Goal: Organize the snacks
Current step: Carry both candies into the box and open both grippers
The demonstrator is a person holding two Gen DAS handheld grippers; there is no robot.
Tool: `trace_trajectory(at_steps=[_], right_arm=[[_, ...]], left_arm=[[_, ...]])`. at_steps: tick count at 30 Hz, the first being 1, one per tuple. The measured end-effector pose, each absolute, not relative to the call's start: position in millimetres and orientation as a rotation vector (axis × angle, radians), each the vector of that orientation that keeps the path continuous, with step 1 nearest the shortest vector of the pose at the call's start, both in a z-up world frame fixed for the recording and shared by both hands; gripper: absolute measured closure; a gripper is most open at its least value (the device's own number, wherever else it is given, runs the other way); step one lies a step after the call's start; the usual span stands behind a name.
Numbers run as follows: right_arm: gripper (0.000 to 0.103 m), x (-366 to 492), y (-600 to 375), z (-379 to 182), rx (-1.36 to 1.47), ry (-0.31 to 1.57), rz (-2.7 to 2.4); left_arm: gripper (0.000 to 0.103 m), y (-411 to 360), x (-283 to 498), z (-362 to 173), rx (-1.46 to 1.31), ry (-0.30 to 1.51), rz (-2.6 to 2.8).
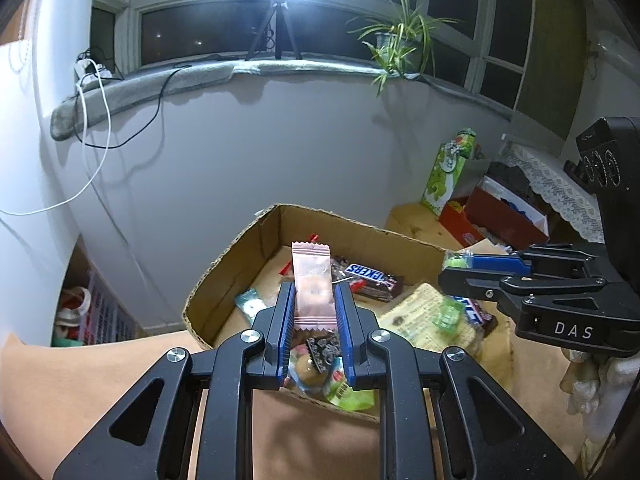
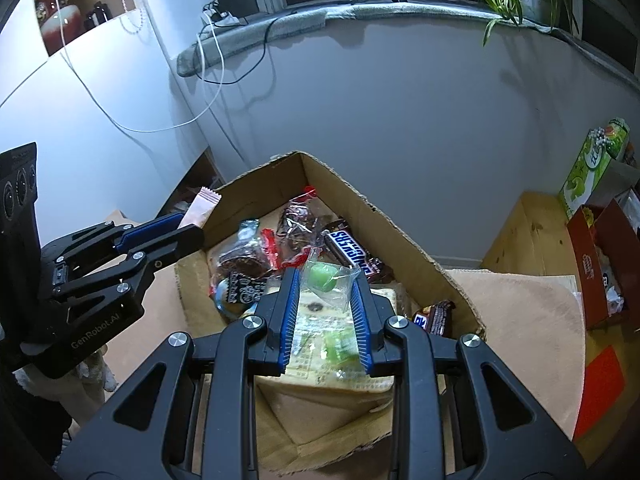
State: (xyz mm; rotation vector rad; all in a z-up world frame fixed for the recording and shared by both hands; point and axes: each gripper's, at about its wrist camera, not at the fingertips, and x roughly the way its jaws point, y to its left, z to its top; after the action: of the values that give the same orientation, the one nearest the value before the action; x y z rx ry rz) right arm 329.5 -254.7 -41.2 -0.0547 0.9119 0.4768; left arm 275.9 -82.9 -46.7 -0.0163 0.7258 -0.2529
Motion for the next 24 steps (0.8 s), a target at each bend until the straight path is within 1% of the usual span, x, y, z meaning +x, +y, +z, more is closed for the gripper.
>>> trace_trajectory(at_steps=[10, 15, 16, 17, 18, 19, 20, 22, 23, 24], right_arm=[[0.075, 333.4, -247.2, -42.8, -0.077, 0.915, 0.469], [0.069, 332.6, -249.1, -42.4, -0.076, 0.915, 0.46], [0.065, 332.3, -249.1, -42.4, -0.077, 0.916, 0.459], [0.064, 331.9, -249.2, -42.4, -0.079, 0.916, 0.458], [0.059, 331.6, -249.6, -42.3, -0.078, 0.917, 0.457], [0.054, 331.4, -250.2, -42.2, -0.076, 0.918, 0.458], [0.051, 331.1, -250.8, -41.9, -0.076, 0.918, 0.456], [0.04, 329.7, -251.3, -40.9, -0.081, 0.912, 0.446], [0.038, 329.2, -251.4, -40.6, -0.083, 0.911, 0.444], [0.037, 328.8, -251.8, -40.3, -0.084, 0.91, 0.443]], left_arm=[[0.084, -84.2, 283.8, -50.0, -0.005, 0.748, -0.241], [0.084, -84.6, 283.7, -47.9, 0.0, 0.746, -0.234], [0.082, -84.5, 283.6, -47.7, 0.0, 0.745, -0.233], [0.077, -84.4, 283.4, -47.4, 0.002, 0.746, -0.233], [0.074, -84.6, 283.2, -47.1, 0.003, 0.745, -0.232], [0.066, -84.9, 282.7, -47.0, 0.005, 0.745, -0.229], [0.06, -84.8, 282.7, -46.9, 0.004, 0.746, -0.224], [0.054, -84.7, 282.3, -46.7, 0.001, 0.746, -0.217], [0.051, -84.8, 282.0, -46.5, 0.003, 0.746, -0.213], [0.05, -84.9, 282.1, -46.2, 0.004, 0.746, -0.214]])
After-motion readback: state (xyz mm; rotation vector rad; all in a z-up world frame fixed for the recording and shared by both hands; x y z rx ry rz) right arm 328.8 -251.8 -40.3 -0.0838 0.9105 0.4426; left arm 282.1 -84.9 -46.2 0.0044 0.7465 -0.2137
